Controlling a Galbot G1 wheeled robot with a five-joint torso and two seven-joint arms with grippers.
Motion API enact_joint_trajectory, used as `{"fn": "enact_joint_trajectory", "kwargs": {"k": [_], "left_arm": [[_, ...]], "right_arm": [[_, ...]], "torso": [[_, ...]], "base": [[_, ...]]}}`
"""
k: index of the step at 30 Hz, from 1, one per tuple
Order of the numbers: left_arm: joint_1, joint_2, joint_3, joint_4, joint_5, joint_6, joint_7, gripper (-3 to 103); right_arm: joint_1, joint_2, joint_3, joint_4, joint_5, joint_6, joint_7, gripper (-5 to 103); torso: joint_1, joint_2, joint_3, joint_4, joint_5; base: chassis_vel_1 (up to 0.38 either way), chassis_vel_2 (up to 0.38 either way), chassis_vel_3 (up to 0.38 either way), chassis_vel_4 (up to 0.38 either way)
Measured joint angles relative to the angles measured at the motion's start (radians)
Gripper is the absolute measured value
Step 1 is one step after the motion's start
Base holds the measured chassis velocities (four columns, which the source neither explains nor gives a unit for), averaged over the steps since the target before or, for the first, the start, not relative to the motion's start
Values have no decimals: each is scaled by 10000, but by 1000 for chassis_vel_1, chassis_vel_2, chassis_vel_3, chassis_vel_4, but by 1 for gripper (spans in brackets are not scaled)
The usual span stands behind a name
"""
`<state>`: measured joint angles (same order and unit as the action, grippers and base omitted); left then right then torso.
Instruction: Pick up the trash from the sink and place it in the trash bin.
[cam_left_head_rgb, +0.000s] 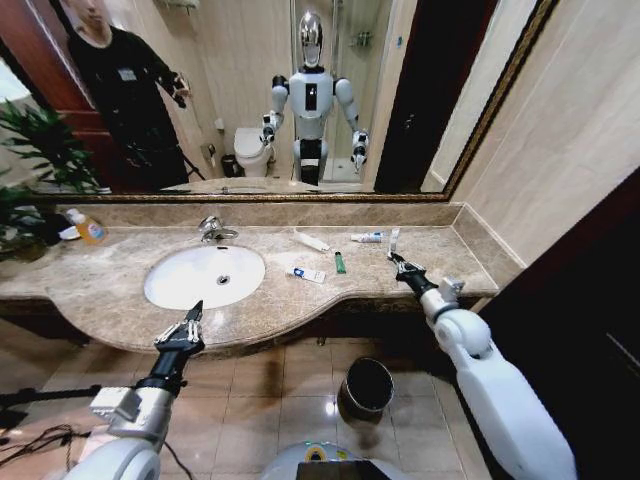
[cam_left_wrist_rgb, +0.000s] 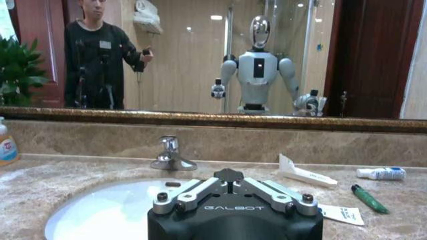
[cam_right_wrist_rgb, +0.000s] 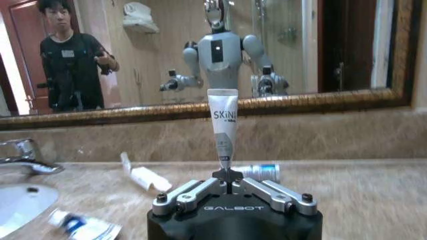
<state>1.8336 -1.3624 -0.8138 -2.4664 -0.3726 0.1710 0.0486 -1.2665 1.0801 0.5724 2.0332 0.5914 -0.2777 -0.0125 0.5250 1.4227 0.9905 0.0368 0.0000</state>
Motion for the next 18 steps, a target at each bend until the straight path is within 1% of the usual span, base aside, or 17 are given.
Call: {"fn": "enact_joint_trajectory", "kwargs": {"k": [1,3,4,7,8,10,11,12,13,15,16,18], "left_arm": [[0,0,0,0,0,0,0,0],[0,0,0,0,0,0,1,0],[0,0,0,0,0,0,1,0],[0,1,1,0,0,0,2,0],[0,1,1,0,0,0,2,0],[0,0,1,0,0,0,1,0],[0,1,0,0,0,0,1,0],[0,1,0,0,0,0,1,0],[0,1,1,0,0,0,1,0],[0,1,0,0,0,0,1,0],[0,1,0,0,0,0,1,0],[0,1,1,0,0,0,1,0]], "right_arm": [[0,0,0,0,0,0,0,0],[-771,179,238,325,19,88,-85,0],[-771,179,238,325,19,88,-85,0],[-1984,536,628,631,-100,372,-670,0],[-1984,536,628,631,-100,372,-670,0],[-2569,730,780,632,-281,655,-1061,0],[-2840,833,829,563,-415,860,-1232,0],[-2840,833,829,563,-415,860,-1232,0],[-3156,966,851,407,-564,1132,-1405,0],[-3570,1158,821,70,-757,1435,-1525,0],[-3570,1158,821,70,-757,1435,-1525,0],[-3780,1332,732,-539,-1027,1656,-1717,0]], "torso": [[0,0,0,0,0],[0,0,-1,0,0],[0,0,-1,0,0],[-1,0,-1,-1,0],[-1,0,-1,-1,0],[0,1,-1,0,-1],[0,1,-1,-1,-1],[0,1,-1,-1,-1],[0,1,-1,-1,-1],[-1,0,-1,-1,-1],[-1,0,-1,-1,-1],[-1,1,0,-1,0]], "base": [[0,0,0,0],[0,0,0,0],[0,0,0,0],[0,0,0,0],[0,0,0,0],[0,0,0,0],[0,0,0,0],[0,0,0,0],[0,0,0,0],[0,0,0,0],[0,0,0,0],[0,0,0,0]]}}
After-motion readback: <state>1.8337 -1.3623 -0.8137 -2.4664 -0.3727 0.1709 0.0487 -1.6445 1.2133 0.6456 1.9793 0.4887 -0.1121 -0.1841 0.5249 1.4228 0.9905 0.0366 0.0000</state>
